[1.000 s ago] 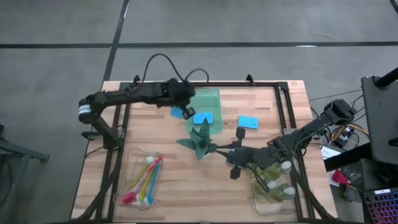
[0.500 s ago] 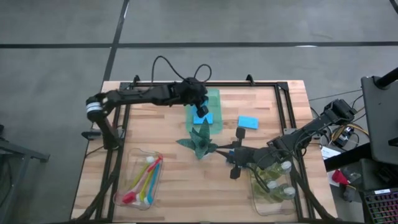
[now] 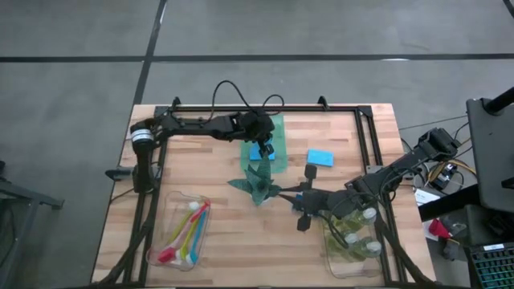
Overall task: Pick & Place Kitchen Sink Supplies
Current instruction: Put the blue sponge into the green transparent bin
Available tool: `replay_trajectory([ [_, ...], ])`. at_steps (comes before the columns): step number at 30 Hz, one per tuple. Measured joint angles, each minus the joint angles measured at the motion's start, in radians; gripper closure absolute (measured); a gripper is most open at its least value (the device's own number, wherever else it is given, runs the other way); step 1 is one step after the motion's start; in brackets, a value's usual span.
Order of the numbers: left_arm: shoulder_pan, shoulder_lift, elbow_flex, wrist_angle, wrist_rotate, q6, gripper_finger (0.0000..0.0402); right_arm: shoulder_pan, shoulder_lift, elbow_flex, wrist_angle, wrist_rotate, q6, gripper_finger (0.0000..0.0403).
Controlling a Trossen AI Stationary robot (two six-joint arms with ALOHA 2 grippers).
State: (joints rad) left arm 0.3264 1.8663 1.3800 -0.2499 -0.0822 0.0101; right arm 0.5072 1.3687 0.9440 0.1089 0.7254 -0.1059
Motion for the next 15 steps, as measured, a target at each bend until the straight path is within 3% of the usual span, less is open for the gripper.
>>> replay_trajectory([
  [4, 0.000, 0.024, 0.001, 0.069, 0.010, -0.004, 0.0401, 0.000, 0.000, 0.000, 0.000, 0.000, 0.000, 0.0346],
  [15, 0.005, 0.056, 0.001, 0.048, 0.083, -0.012, 0.0377, 0.000, 0.000, -0.004, 0.000, 0.000, 0.000, 0.0346],
])
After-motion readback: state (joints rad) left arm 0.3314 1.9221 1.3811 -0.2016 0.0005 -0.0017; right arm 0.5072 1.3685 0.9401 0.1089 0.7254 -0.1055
